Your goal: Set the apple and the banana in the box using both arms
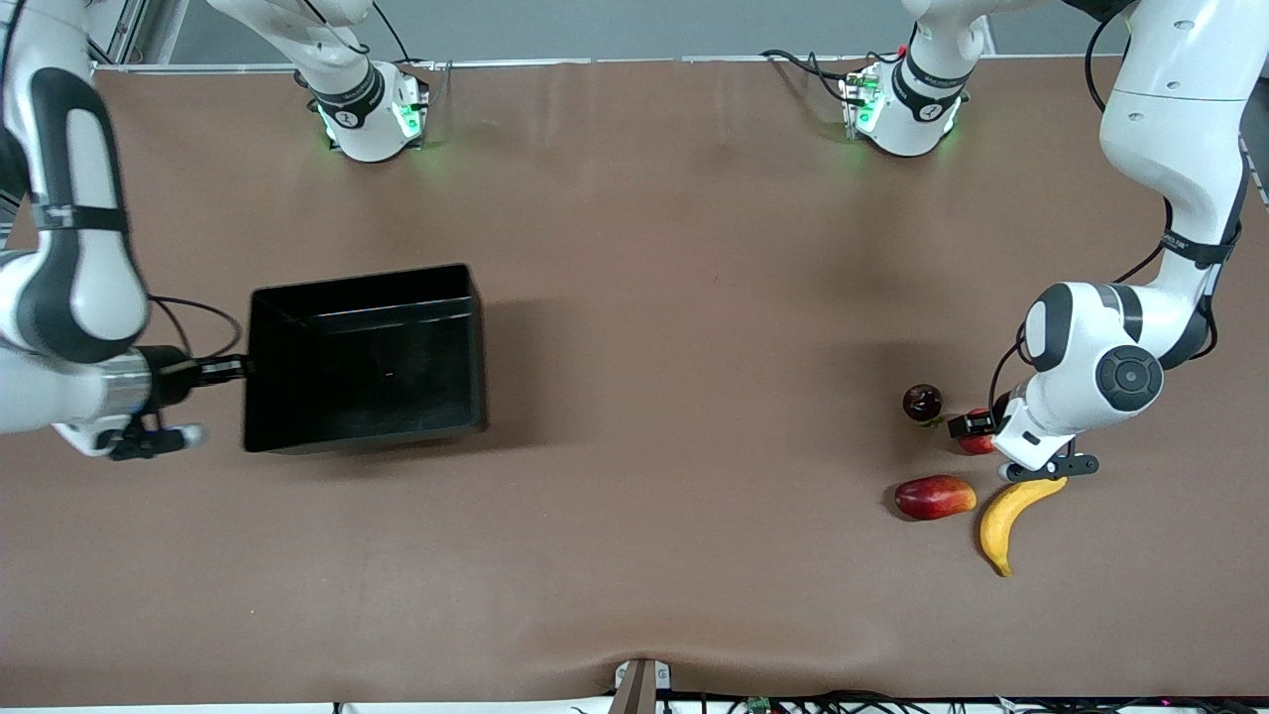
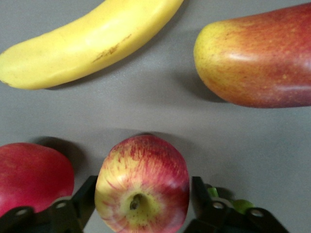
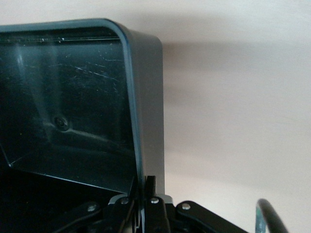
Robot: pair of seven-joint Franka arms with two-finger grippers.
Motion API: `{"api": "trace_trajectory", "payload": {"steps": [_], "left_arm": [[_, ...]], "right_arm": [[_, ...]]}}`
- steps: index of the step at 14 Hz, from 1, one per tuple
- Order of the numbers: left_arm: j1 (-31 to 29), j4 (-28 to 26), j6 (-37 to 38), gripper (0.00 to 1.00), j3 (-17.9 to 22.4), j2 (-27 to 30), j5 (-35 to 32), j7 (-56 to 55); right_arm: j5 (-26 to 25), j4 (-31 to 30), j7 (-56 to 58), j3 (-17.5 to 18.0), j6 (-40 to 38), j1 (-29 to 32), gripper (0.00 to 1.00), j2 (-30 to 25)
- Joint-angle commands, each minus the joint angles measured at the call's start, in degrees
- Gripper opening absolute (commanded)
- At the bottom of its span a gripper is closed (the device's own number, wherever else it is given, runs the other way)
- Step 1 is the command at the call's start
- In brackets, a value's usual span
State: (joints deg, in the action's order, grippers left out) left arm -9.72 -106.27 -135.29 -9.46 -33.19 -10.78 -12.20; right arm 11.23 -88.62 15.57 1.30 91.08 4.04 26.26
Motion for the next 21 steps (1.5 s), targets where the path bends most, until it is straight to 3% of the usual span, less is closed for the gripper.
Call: {"api": "trace_trajectory", "payload": {"steps": [1, 3, 5, 8, 12, 14, 18, 19, 20, 21], "left_arm": [[0.3, -0.3, 0.5, 0.00, 0.0, 0.9, 0.8, 0.9], [0.3, 0.4, 2.3, 0.00, -0.6, 1.4, 0.7, 0.8], [0.2, 0.6, 2.6, 0.00, -1.3, 1.8, 0.8, 0.8], [0.3, 0.8, 2.6, 0.00, -1.3, 1.9, 0.8, 0.7], [0.3, 0.8, 3.1, 0.00, -2.1, 2.6, 0.8, -0.2], [0.3, 1.0, 4.2, 0.00, -3.3, 3.6, 1.0, -0.5], [0.3, 1.1, 6.8, 0.00, -5.1, 5.2, 1.0, -4.1], [0.4, 1.1, 7.4, 0.00, -5.6, 5.3, 1.0, -5.1], [0.3, 1.1, 7.8, 0.00, -6.9, 5.5, 1.0, -6.8], [0.3, 1.1, 8.1, 0.00, -7.5, 5.7, 1.0, -8.6]], "right_arm": [[1.2, 0.2, -2.2, 0.2, -0.9, -8.0, 0.00, -1.7], [2.0, 0.1, -7.5, 0.1, 0.3, -13.2, 0.00, -1.4], [5.4, -0.2, -20.1, 0.2, 3.7, -18.1, 0.00, -1.1], [6.2, -0.4, -32.3, 0.3, 11.3, -26.6, 0.00, 0.9], [6.3, -0.3, -40.1, 0.3, 19.5, -35.9, 0.00, 5.7], [9.2, -0.2, -44.2, 0.3, 21.9, -38.0, 0.00, 7.5], [9.6, -0.4, -45.4, 0.2, 26.0, -41.0, 0.00, 9.9], [9.6, -0.4, -45.5, 0.1, 25.8, -41.0, 0.47, 9.9], [8.9, -0.4, -45.3, 0.0, 25.6, -40.6, 0.99, 9.9], [8.9, -0.2, -45.2, -0.1, 25.4, -40.2, 1.00, 9.8]]}}
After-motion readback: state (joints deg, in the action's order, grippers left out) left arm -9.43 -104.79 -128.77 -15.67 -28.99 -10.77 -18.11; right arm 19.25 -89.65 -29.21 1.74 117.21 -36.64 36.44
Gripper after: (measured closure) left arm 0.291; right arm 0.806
